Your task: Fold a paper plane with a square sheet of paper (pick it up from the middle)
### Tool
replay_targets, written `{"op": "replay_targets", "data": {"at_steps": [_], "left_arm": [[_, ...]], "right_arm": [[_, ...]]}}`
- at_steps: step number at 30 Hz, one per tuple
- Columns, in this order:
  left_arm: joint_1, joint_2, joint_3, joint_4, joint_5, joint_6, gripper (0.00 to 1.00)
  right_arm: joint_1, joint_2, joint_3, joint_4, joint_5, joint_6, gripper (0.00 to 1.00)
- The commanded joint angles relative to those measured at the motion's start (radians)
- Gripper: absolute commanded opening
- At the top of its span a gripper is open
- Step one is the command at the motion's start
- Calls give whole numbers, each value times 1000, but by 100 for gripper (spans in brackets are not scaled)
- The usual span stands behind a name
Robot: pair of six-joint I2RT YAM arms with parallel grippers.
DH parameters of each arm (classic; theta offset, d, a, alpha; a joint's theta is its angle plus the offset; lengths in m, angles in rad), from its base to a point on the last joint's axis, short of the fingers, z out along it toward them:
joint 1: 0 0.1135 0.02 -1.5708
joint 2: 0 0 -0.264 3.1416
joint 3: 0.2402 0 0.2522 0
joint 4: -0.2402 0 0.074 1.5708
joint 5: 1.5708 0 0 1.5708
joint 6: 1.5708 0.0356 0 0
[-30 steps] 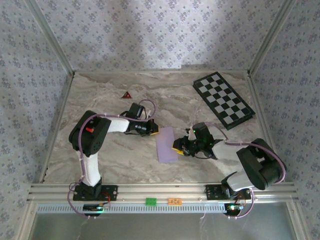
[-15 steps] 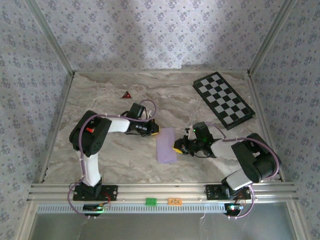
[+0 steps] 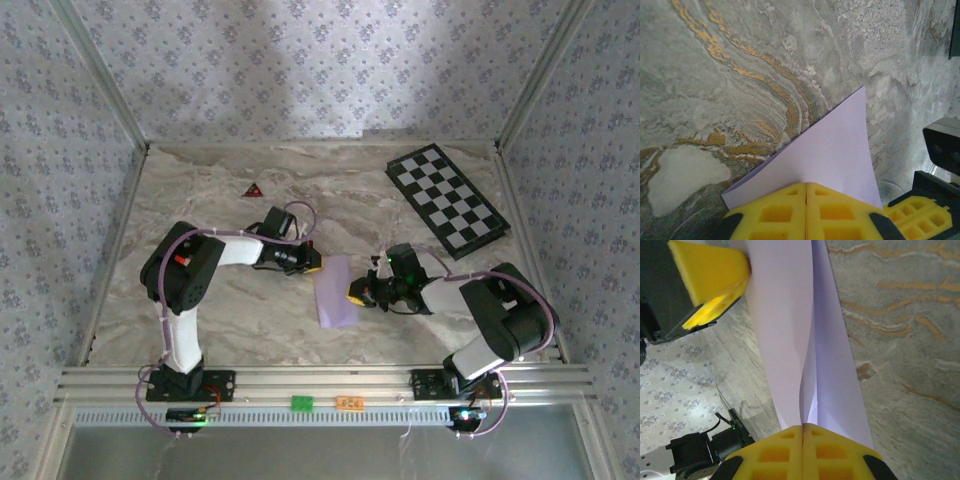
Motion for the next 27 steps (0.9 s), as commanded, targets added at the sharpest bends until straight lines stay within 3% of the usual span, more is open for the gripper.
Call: {"op": "replay_targets", "data": {"at_steps": [1, 9, 16, 21, 24, 27], "left_arm": [[-8, -27, 46, -59, -14, 27, 13], [-8, -179, 50, -137, -115, 71, 43], [-21, -387, -66, -91, -185, 84, 44], [-122, -561, -176, -86, -320, 155, 42], [-153, -672, -272, -49, -390, 150, 42], [-153, -759, -344, -15, -408, 132, 42]], "right_arm": [[-6, 10, 8, 13, -20, -7, 3], [-1, -22, 6, -14, 36, -7, 3], [24, 4, 9, 49, 111, 62, 4], [52, 30, 24, 107, 133, 101, 7], [56, 52, 38, 116, 111, 98, 17], [58, 78, 42, 154, 86, 106, 18]]}}
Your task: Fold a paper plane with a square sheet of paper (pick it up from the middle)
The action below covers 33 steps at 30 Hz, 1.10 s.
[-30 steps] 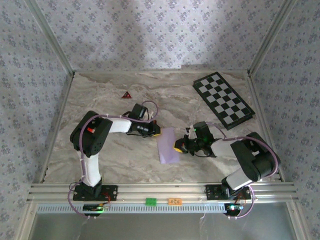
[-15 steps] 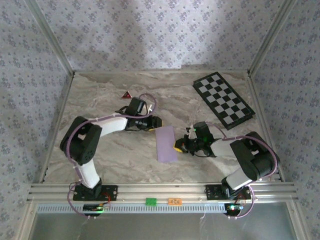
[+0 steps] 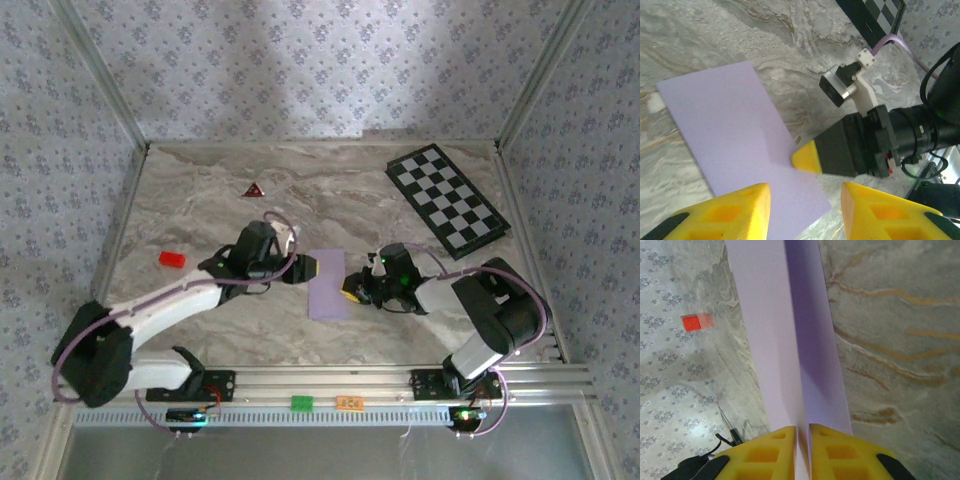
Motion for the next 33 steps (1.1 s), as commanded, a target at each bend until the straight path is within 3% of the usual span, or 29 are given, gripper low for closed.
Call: {"op": "replay_targets", "data": {"at_steps": [1, 10, 14, 20, 24, 33], "left_arm": [[4, -76, -52, 42, -76, 11, 43], [3, -154, -106, 65, -47, 85, 39], [-30, -139, -80, -20, -53, 134, 39], [-250, -71, -16, -151, -319, 261, 45], [-403, 51, 64, -215, -500, 342, 49], [-597, 323, 236, -250, -651, 451, 53]], "right_arm": [[8, 34, 26, 51, -22, 21, 19], [8, 28, 35, 18, -8, 8, 5], [-9, -13, 50, -69, -12, -22, 3], [-50, -66, 88, -242, -38, -100, 4], [-63, -89, 110, -309, -40, -125, 4], [-76, -91, 116, -319, -49, -124, 4]]}}
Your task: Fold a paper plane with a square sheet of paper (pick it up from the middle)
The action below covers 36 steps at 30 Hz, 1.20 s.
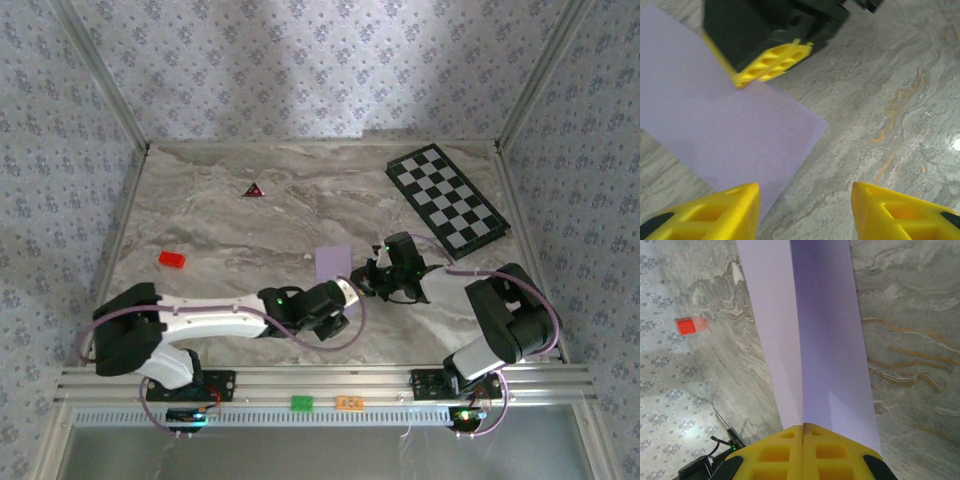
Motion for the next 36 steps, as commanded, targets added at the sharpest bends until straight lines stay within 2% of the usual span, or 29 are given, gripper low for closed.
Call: {"op": "replay_targets", "data": {"at_steps": [1, 5, 18, 29, 33, 36], "left_arm": [[-37, 61, 66, -45, -90, 69, 53], [-63, 123, 102, -44, -139, 78, 55], [-68, 260, 186, -67, -255, 99, 55], [-68, 275, 193, -90, -285, 100, 39], [-67, 281, 202, -95, -290, 113, 29], [-67, 287, 202, -95, -294, 113, 25]], "right_arm": [[-8, -16, 23, -36, -21, -19, 4], [-8, -17, 22, -33, -20, -16, 4], [-8, -20, 21, -40, -18, -17, 4], [-8, -23, 18, -44, -20, -19, 4], [-8, -25, 18, -45, -20, -19, 5], [-8, -26, 15, -45, -14, -17, 5]]}}
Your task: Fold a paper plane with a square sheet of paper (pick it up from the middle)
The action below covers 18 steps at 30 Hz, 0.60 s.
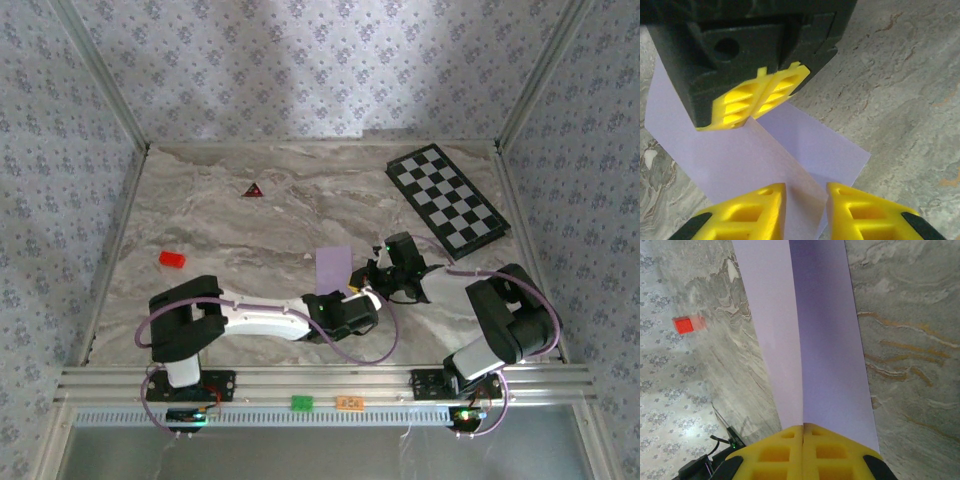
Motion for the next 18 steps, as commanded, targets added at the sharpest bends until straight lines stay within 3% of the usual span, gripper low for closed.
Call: {"op": "replay_targets", "data": {"at_steps": [1, 12, 14, 18], "left_arm": [[-8, 20, 25, -28, -26, 3, 23], [-8, 10, 16, -13, -20, -8, 0], [-7, 7, 17, -12, -20, -11, 0], [6, -2, 14, -8, 7, -32, 0]], "right_arm": [[-6, -22, 15, -27, -9, -15, 5], [-7, -22, 15, -27, -10, -15, 5], [-7, -24, 14, -29, -10, -15, 7], [-15, -45, 8, -58, 14, -24, 23]]}}
